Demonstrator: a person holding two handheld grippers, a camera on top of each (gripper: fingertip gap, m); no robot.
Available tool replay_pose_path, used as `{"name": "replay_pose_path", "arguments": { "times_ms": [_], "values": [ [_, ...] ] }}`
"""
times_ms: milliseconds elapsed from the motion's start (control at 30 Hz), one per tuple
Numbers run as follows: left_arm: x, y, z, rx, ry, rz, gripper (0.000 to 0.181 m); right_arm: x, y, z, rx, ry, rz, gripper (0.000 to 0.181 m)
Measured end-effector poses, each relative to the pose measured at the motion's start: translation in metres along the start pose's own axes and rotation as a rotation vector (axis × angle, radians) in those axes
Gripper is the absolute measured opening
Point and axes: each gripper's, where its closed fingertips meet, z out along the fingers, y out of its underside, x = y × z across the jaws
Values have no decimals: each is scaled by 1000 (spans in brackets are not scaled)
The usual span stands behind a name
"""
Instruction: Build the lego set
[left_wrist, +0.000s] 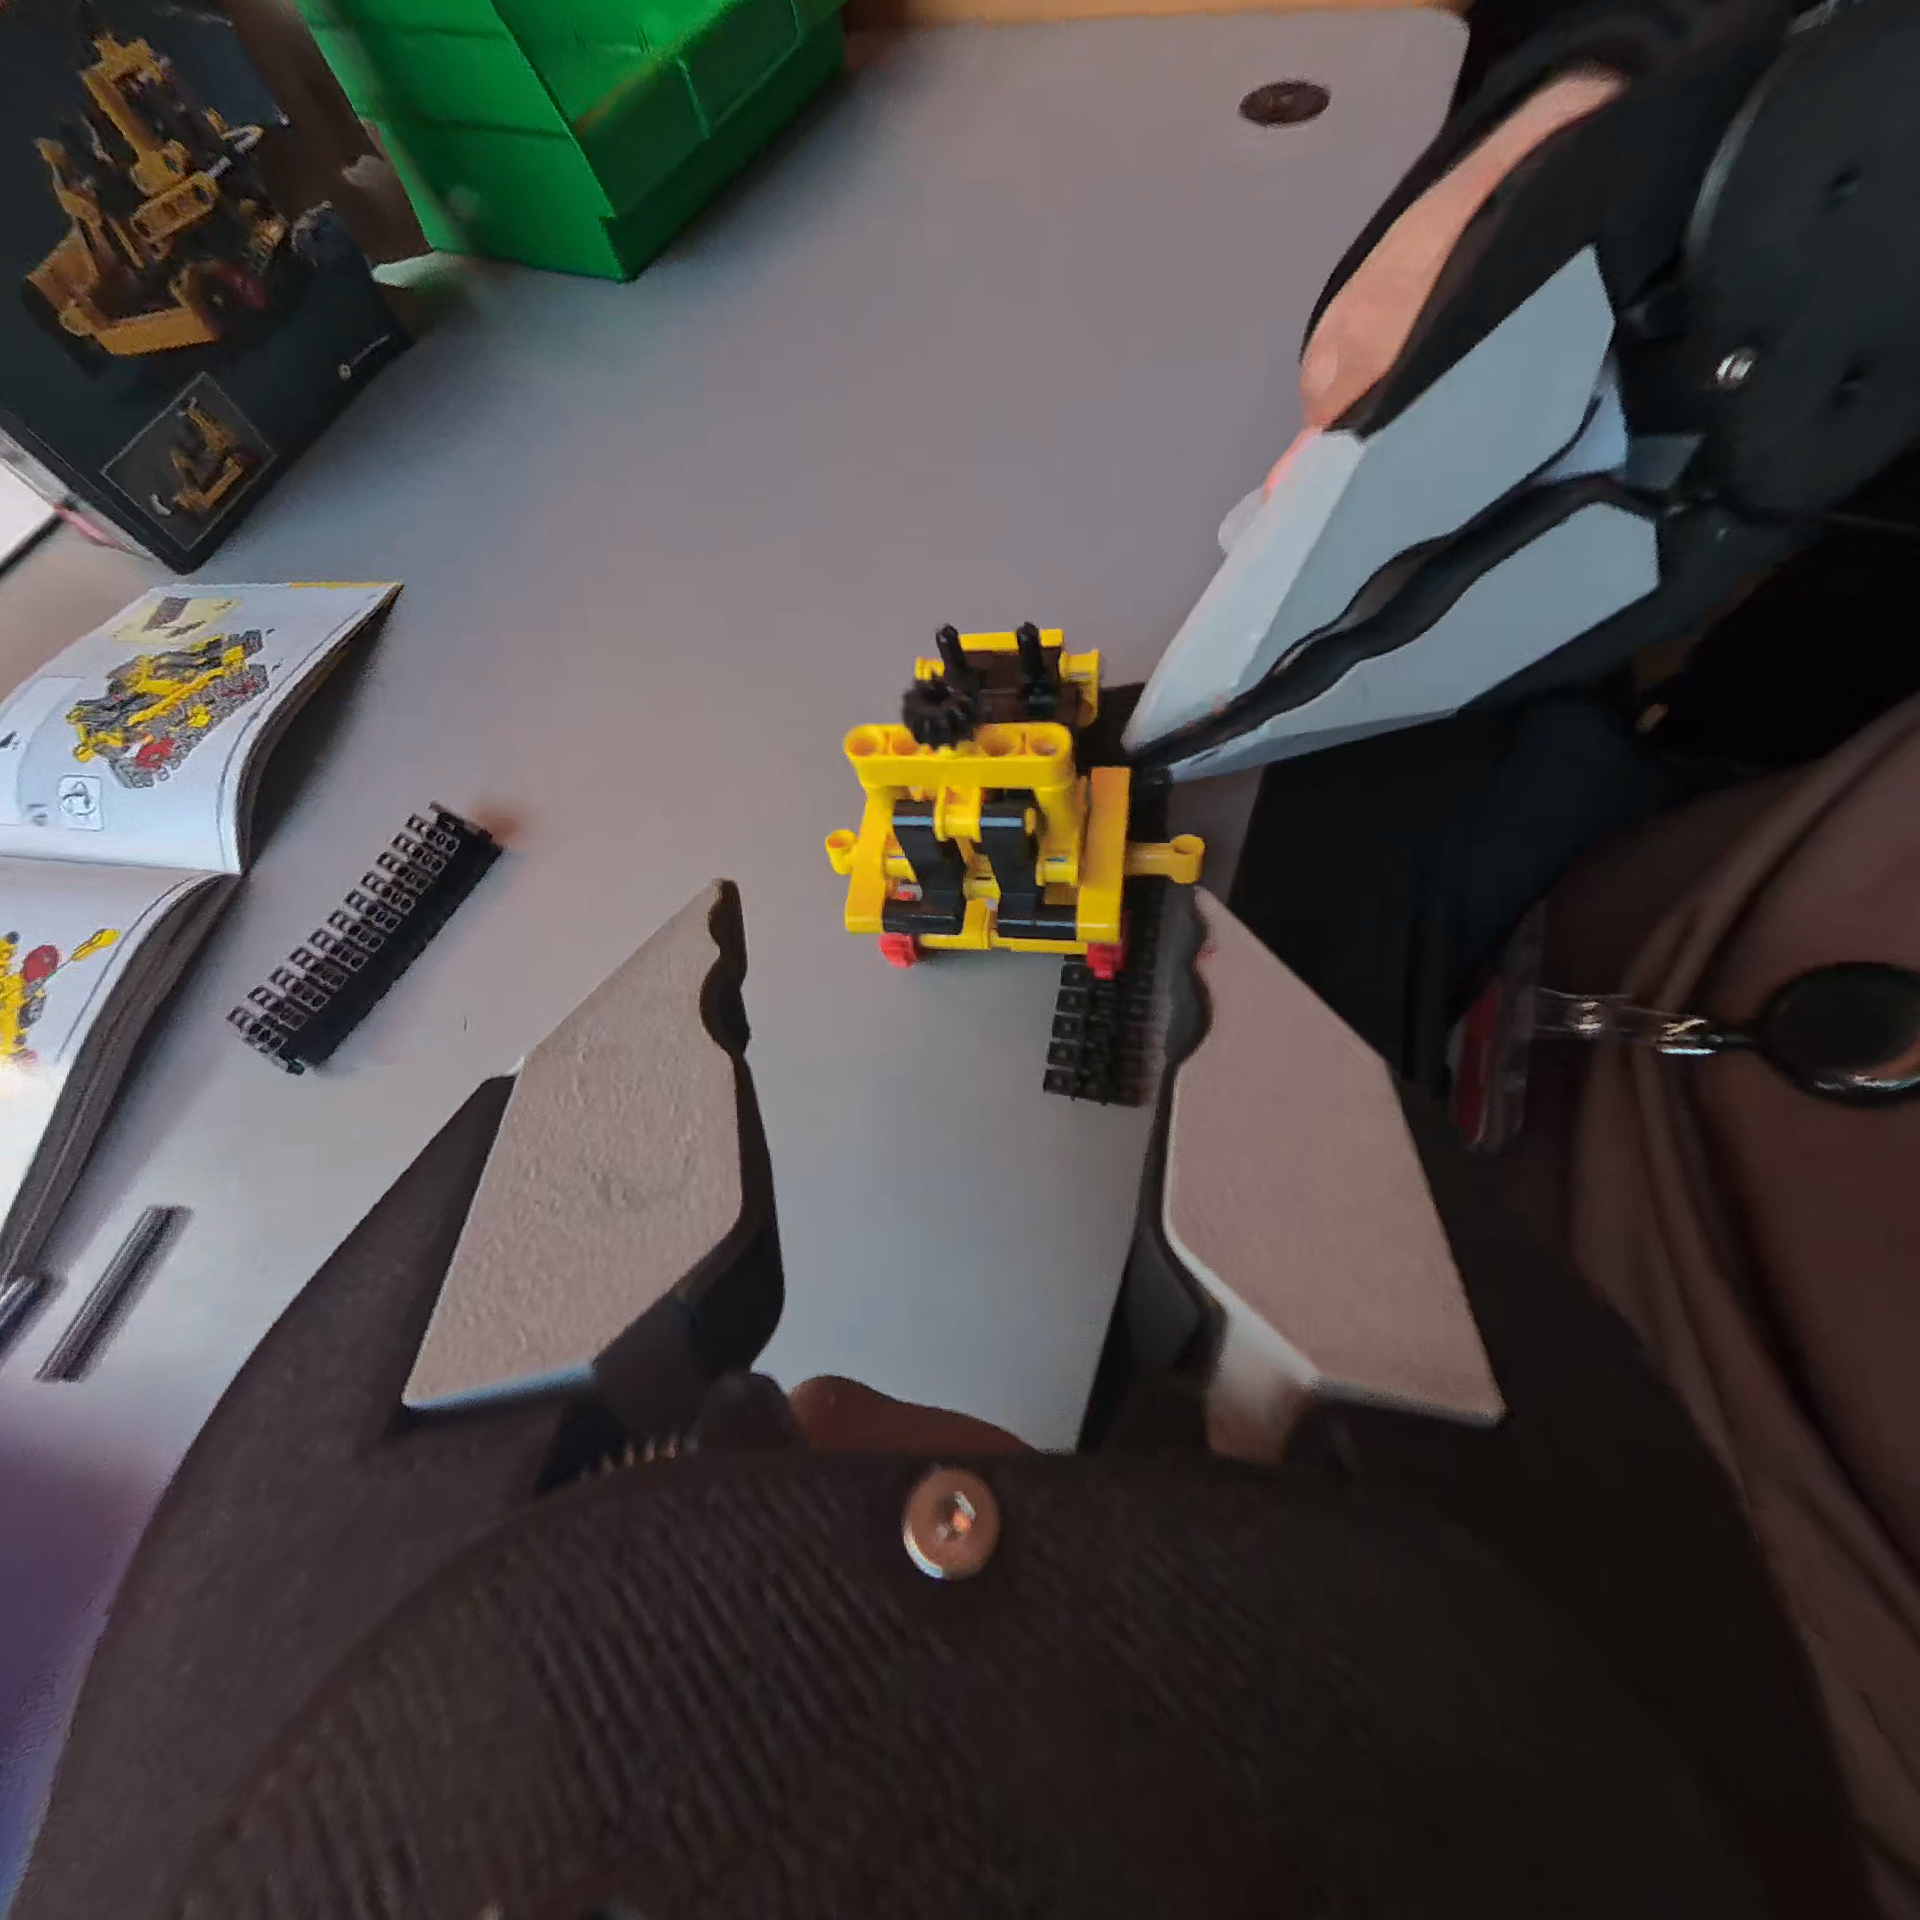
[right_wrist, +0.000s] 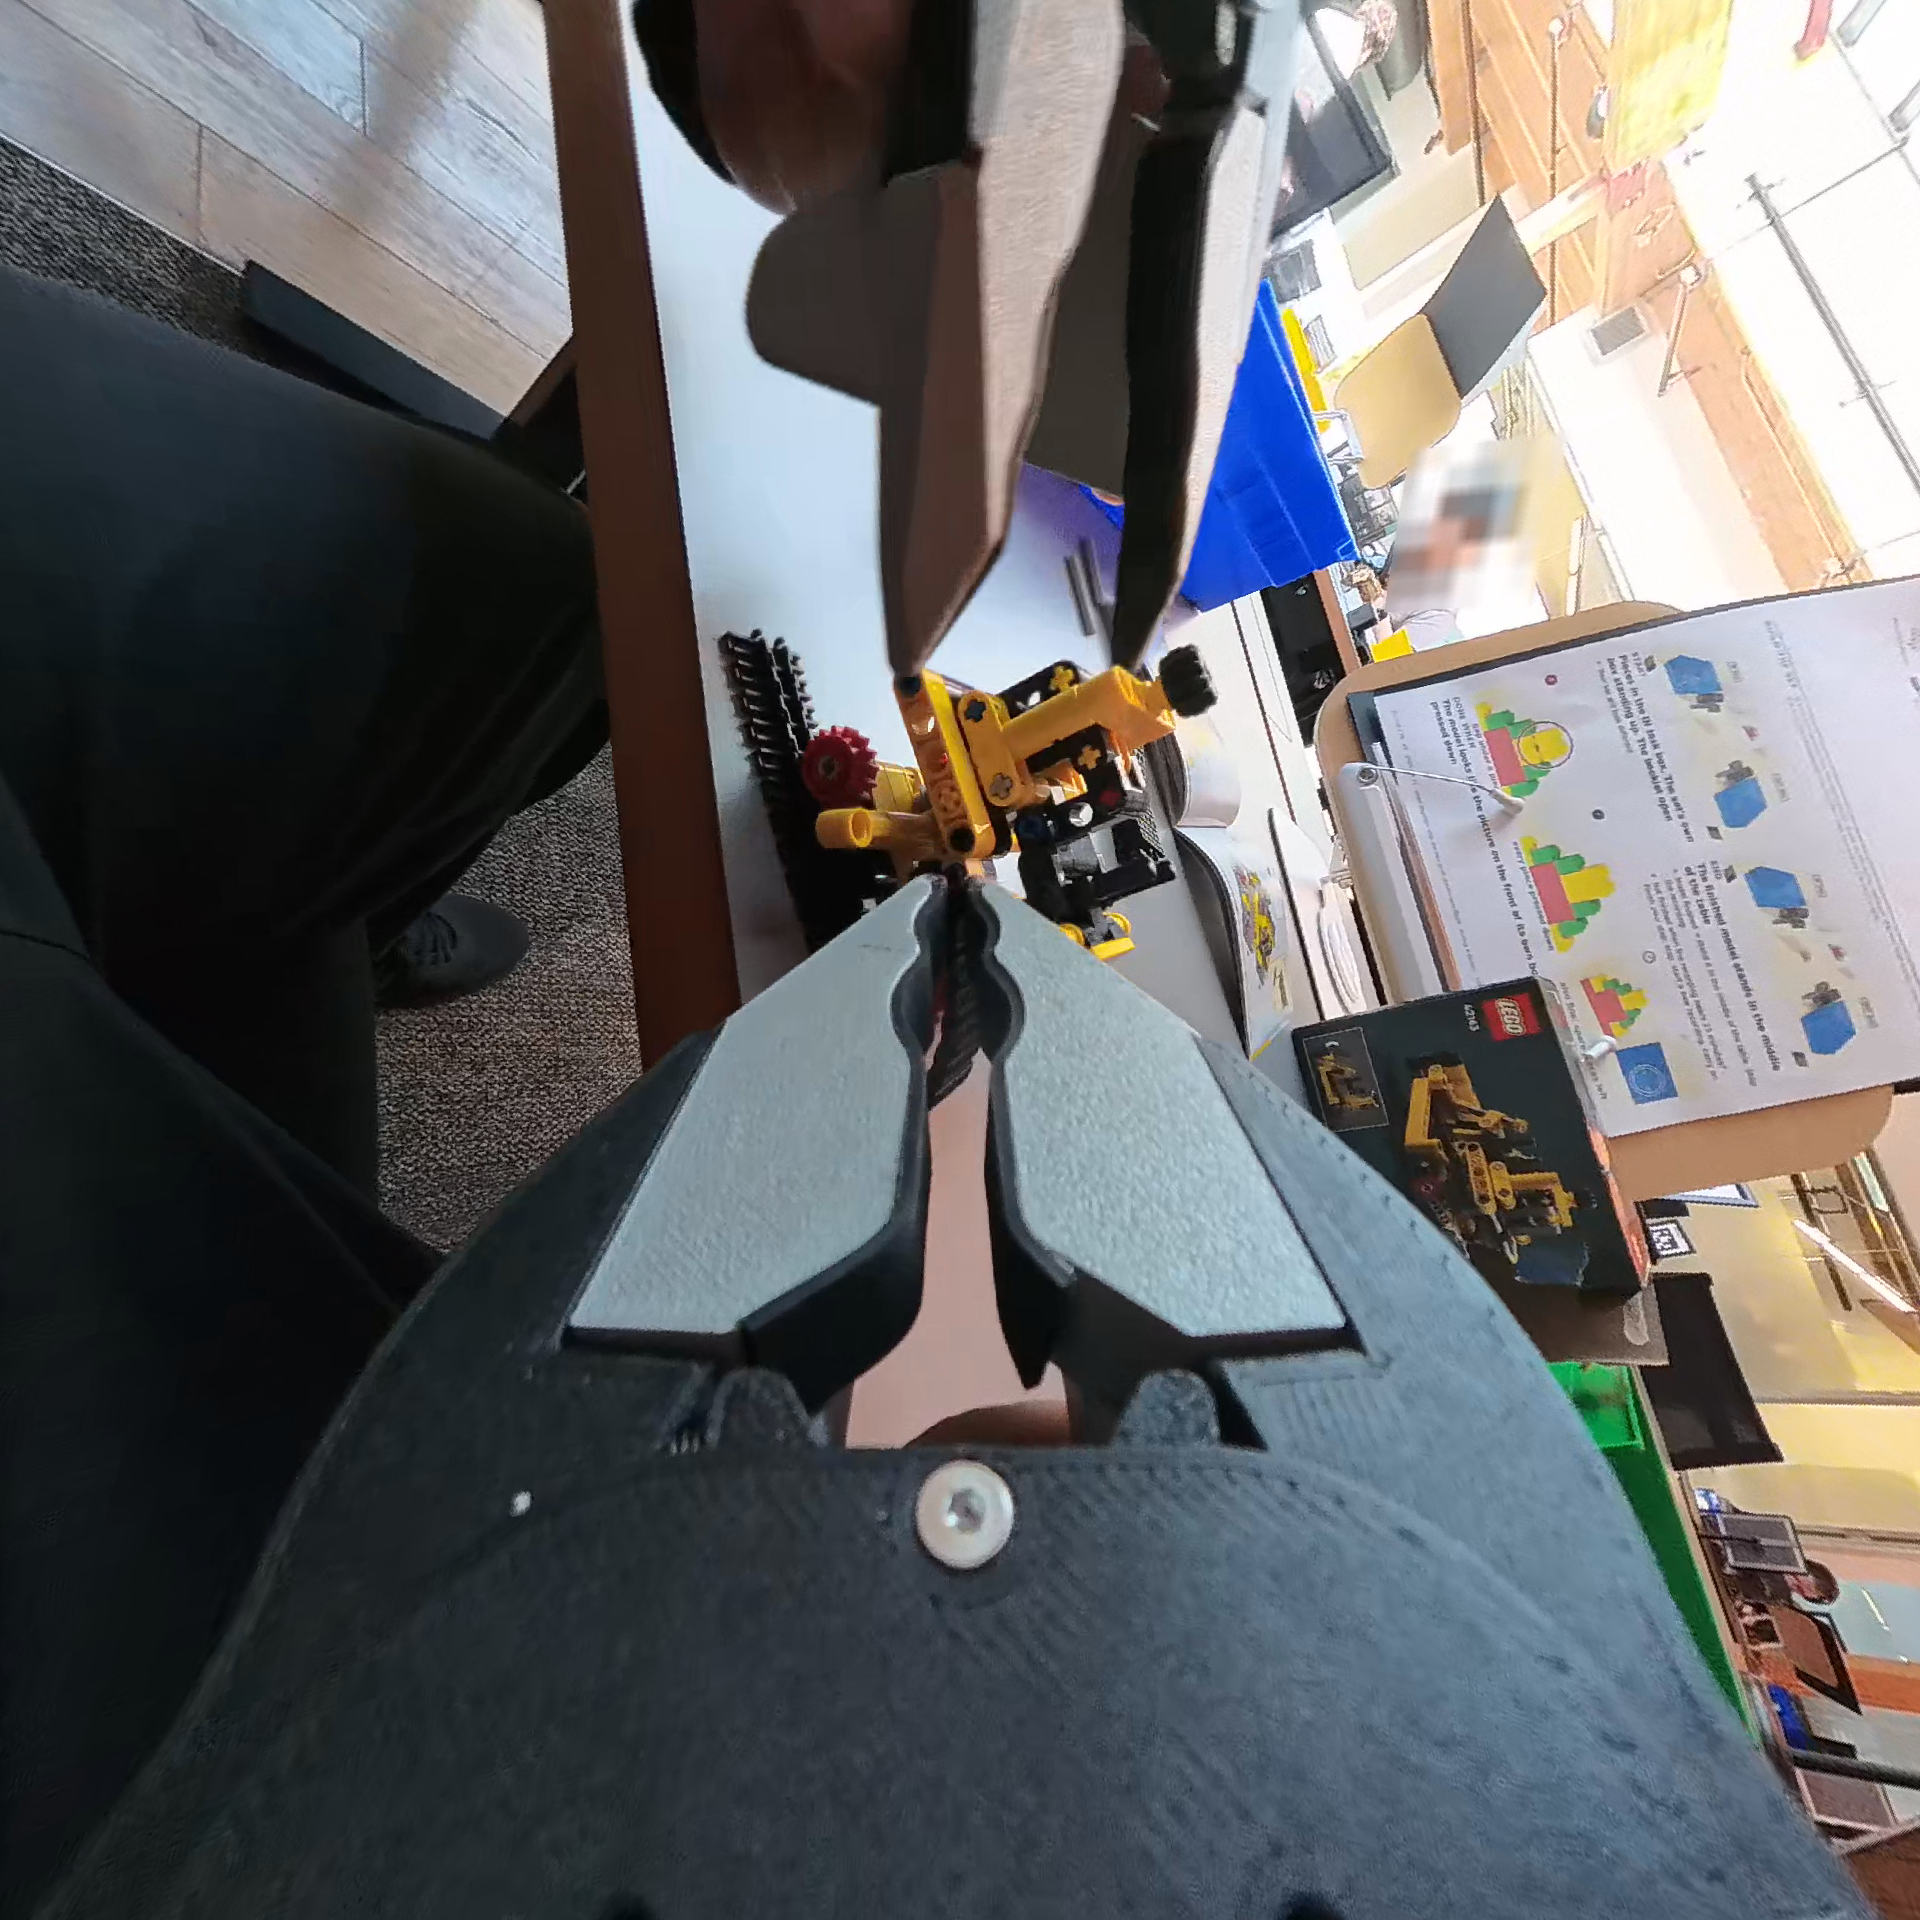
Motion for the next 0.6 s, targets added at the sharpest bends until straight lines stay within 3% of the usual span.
{"name": "replay_pose_path", "arguments": {
  "times_ms": [167, 233, 300, 333, 600],
  "values": [
    [-2, -12, 6, 16, 113, -50, 76, -3, -4, 0, 3, 0, -24, 0],
    [3, -10, 12, 1, 155, -48, 66, -3, -3, 0, 3, 0, -29, 0],
    [8, -6, 16, -10, 166, -39, 44, -3, -3, -1, 5, 0, -33, 0],
    [8, -8, 17, 3, 153, -57, 38, -4, -3, -2, 9, 0, -33, 0],
    [5, -10, 20, 61, -71, -168, 38, -3, 1, -2, -16, -1, -22, 0]
  ]
}}
